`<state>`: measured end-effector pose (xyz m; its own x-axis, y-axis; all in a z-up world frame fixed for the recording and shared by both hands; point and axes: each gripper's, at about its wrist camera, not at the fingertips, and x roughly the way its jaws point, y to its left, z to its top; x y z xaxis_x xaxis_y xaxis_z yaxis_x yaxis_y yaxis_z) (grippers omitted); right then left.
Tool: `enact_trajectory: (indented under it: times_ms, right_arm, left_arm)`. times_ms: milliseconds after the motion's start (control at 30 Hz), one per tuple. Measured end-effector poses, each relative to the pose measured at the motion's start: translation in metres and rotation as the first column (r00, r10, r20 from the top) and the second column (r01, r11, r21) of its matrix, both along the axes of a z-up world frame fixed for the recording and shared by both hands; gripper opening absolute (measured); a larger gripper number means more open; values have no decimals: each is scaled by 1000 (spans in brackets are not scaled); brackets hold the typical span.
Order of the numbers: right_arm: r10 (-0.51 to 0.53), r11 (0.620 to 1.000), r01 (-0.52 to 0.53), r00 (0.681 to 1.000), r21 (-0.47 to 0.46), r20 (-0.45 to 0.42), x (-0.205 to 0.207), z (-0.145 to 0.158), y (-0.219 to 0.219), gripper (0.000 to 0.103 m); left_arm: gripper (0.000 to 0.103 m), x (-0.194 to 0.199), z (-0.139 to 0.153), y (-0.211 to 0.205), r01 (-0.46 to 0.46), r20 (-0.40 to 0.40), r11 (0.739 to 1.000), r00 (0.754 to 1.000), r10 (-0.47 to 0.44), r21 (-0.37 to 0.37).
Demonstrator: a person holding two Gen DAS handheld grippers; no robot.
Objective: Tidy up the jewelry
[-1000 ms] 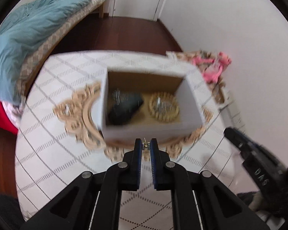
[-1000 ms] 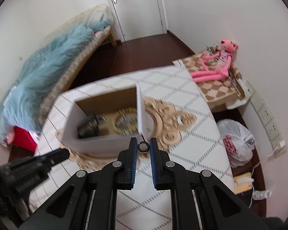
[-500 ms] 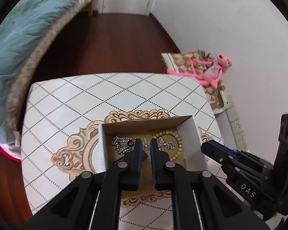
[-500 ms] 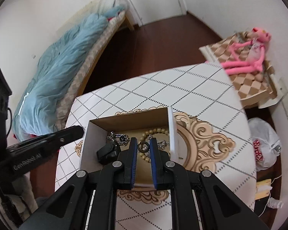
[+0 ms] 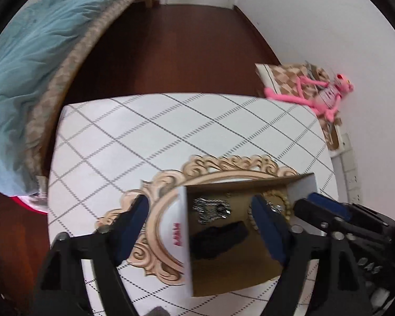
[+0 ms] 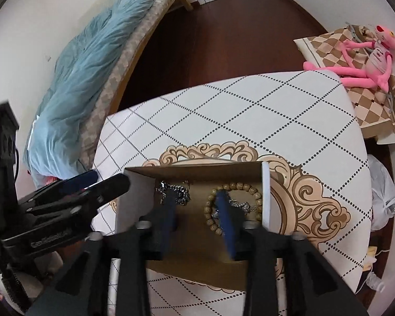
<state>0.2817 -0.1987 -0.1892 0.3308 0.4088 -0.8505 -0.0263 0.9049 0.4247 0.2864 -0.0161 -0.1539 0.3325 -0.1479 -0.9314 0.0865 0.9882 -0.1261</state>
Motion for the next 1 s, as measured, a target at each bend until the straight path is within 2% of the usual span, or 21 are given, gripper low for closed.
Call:
enact_trajectory:
  times_ms: [67, 167, 233, 267, 300, 433, 500, 733, 1000]
  right_arm:
    - [-17, 1000, 17, 1000, -4, 4, -2, 2, -5, 49]
    - [-41, 997, 43, 999, -65, 29, -11, 8, -10, 52]
    - [-44, 991, 51, 997, -127, 55, -19, 13, -10, 62]
    - [-44, 984, 54, 997, -169, 66, -24, 15, -8, 70]
    - [-44, 976, 59, 996, -212, 73, -28, 17, -7, 77]
    - [-56, 925, 83, 995, -370, 81, -50, 15, -2, 85]
    - [-67, 909, 95, 994, -406, 82, -60, 13, -3, 99]
    - [-100, 884, 136, 990, -447, 104, -90, 22, -6, 100]
    - [-124, 886, 182, 979, -427, 160, -135, 71, -4, 100]
  left_arm:
    - [80, -3, -1, 6, -16, 0, 1000, 1000, 16, 26]
    - [81, -11, -3, 16, -45, 14, 997, 999, 44, 67]
    - [94, -20, -5, 19, -57, 25, 994, 998, 55, 89]
    - [97, -24, -5, 19, -59, 32, 994, 998, 56, 96]
    - [97, -28, -5, 19, -60, 42, 992, 998, 56, 109]
    - [102, -52, -6, 11, -64, 101, 982, 994, 46, 180]
    - [102, -61, -8, 9, -67, 102, 982, 994, 50, 175]
    - [102, -83, 1, 4, -80, 102, 985, 993, 65, 153]
    - [102, -125, 55, 6, -99, 174, 988, 982, 77, 120]
